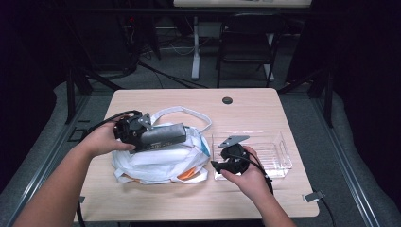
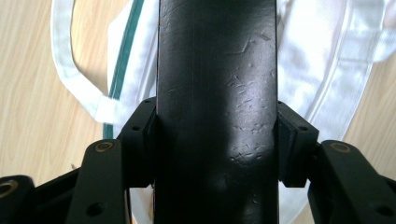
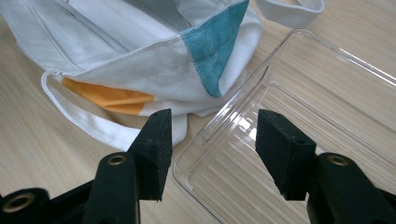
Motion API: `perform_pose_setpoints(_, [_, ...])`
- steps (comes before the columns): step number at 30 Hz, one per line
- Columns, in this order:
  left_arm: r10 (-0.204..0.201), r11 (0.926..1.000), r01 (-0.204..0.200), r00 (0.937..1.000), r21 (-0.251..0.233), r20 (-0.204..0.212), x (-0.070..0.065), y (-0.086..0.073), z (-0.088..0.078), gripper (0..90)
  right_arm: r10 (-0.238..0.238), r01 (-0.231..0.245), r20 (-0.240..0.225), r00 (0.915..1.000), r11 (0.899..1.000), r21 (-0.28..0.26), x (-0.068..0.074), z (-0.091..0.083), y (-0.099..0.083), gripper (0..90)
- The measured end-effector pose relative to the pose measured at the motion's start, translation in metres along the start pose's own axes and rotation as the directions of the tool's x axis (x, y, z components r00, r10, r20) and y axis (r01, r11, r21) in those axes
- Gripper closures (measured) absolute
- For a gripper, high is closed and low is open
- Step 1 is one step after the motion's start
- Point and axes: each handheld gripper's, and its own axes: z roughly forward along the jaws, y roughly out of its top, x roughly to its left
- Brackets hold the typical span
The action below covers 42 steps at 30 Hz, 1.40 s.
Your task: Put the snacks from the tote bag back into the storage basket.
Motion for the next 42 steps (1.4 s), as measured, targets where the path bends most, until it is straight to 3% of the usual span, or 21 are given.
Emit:
perform_pose_setpoints(12, [0.072, 0.9973, -0.072, 0.9974, -0.017, -0.001, -0.001, 0.028, -0.001, 43.6, 0.003, -0.003, 0.021, 0.9998, 1.0, -0.008, -0.002, -0.009, -0.004, 46.2])
perform_pose_setpoints(21, [0.099, 0.9943, -0.099, 0.995, -0.039, 0.005, 0.0, 0.048, 0.003, 43.6, 0.031, -0.03, 0.037, 0.9988, 0.999, -0.023, -0.006, -0.016, -0.008, 46.2])
perform_pose_setpoints(30, [0.109, 0.9925, -0.107, 0.9939, -0.058, 0.018, -0.002, 0.061, 0.009, 43.6, 0.035, -0.034, 0.039, 0.9986, 0.999, -0.028, -0.007, -0.019, -0.01, 46.2])
perform_pose_setpoints(42, [0.118, 0.9908, -0.116, 0.9928, -0.071, 0.022, -0.004, 0.067, 0.01, 43.6, 0.04, -0.039, 0.045, 0.9982, 0.999, -0.021, -0.01, -0.018, -0.011, 46.2])
